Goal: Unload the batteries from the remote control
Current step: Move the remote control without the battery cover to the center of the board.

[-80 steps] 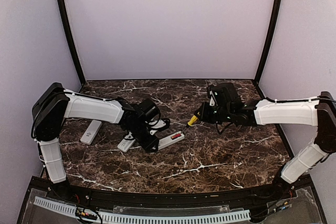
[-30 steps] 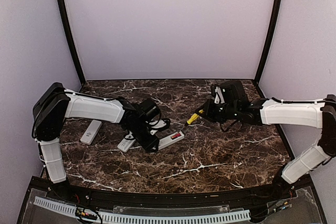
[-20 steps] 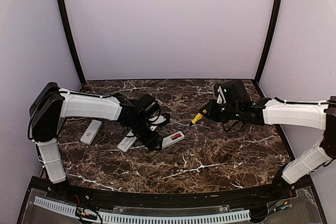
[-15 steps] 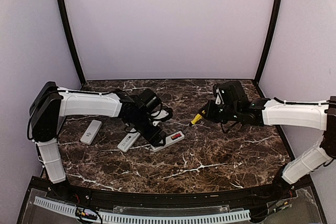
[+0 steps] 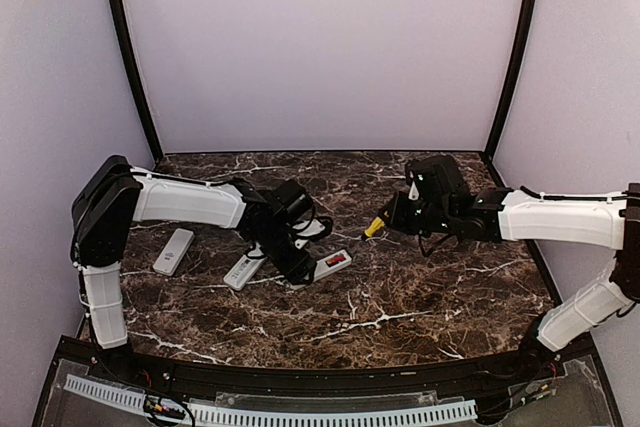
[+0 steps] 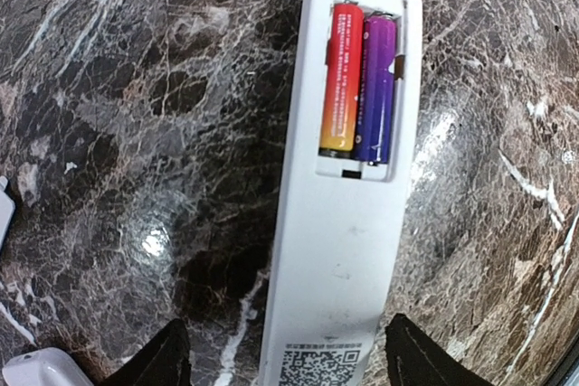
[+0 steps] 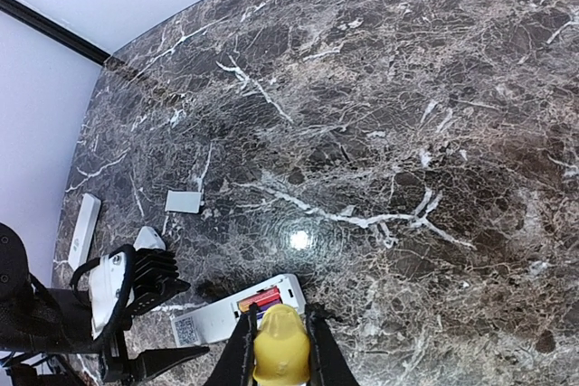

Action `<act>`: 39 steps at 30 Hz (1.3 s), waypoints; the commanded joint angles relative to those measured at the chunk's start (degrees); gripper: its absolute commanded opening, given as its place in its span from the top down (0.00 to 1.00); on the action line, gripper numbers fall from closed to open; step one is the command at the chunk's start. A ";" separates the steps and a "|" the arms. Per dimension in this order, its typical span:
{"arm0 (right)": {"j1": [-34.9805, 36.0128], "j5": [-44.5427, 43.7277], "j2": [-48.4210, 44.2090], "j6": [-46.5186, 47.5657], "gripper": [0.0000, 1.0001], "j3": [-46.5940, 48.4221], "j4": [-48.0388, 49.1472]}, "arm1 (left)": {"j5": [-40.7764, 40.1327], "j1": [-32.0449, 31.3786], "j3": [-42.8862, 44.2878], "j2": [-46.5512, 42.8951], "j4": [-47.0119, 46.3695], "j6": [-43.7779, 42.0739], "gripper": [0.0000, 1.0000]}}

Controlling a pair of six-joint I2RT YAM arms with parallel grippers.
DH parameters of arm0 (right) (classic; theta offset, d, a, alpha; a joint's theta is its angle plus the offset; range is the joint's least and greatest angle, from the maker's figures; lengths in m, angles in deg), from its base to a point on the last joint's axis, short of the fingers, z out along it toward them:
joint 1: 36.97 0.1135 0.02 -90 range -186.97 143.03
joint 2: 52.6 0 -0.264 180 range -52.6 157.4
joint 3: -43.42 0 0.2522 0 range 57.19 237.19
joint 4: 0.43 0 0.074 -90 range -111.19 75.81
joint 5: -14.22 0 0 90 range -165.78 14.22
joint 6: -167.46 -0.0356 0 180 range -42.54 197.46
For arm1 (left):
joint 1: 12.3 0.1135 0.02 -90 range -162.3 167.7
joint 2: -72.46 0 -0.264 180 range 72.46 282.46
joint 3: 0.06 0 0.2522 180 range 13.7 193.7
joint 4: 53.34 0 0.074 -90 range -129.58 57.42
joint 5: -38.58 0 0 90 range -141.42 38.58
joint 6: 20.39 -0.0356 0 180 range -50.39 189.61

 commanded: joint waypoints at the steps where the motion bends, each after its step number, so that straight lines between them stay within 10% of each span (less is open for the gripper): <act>1: 0.25 -2.55 -2.01 0.41 1.00 0.89 -0.30 | -1.32 -0.86 0.49 0.66 -0.48 -2.80 0.34; 12: 0.26 1.36 -10.93 6.16 1.00 -3.40 -0.69 | -2.78 -2.79 -4.81 -2.31 -4.50 -6.85 0.79; 25: 5.52 2.65 -27.15 4.77 1.00 -13.54 -4.84 | 2.02 -12.50 -18.21 -15.15 -7.81 -11.25 0.81; 39: 21.16 -11.65 -19.21 -12.58 1.00 -12.40 -10.87 | -2.29 -18.29 -18.02 -10.12 -7.81 -13.13 0.82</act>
